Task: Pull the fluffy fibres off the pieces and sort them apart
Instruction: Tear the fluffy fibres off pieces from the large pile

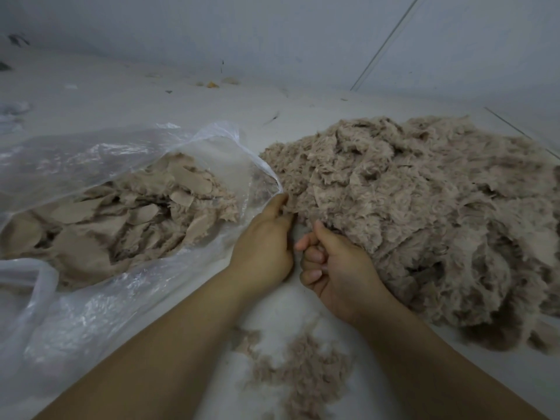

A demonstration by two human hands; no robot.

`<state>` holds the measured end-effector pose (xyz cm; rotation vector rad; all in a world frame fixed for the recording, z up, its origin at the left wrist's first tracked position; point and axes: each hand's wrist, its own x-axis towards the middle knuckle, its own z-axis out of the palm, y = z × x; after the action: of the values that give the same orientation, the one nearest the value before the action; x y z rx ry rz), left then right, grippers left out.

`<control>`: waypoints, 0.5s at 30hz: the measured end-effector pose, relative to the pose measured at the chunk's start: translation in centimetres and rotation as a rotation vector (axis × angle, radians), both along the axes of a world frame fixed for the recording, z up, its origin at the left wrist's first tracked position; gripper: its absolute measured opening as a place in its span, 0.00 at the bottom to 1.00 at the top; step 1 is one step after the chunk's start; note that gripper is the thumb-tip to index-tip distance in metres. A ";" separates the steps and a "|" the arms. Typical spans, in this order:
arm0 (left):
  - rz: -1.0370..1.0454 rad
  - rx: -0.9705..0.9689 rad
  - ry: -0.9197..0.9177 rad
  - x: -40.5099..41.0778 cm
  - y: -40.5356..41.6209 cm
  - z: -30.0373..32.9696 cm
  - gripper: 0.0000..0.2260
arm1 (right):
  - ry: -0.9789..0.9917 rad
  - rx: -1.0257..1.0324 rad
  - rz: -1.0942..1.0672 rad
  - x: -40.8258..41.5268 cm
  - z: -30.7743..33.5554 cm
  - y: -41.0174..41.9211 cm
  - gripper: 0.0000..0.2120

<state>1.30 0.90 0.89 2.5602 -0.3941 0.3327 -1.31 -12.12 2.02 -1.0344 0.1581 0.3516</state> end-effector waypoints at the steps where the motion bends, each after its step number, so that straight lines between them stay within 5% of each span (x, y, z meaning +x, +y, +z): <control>1: -0.008 -0.043 -0.004 0.1 0.0 0.1 0.19 | -0.003 -0.005 -0.005 0.0 0.0 0.0 0.21; 5: -0.061 -0.263 -0.061 -0.2 0.5 0.1 0.14 | -0.024 -0.012 -0.033 0.0 -0.1 0.0 0.16; 9: -0.060 -0.272 -0.070 -1.2 -0.1 -0.4 0.11 | -0.043 -0.006 -0.035 -0.1 0.1 0.2 0.12; 15: 0.064 -0.390 0.060 -4.4 -2.5 0.0 0.25 | -0.027 0.002 -0.036 0.1 0.4 0.2 0.14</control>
<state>-3.14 -1.60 0.84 2.1974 -0.2007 0.3196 -1.22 -11.93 2.44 -1.0331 0.1516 0.3046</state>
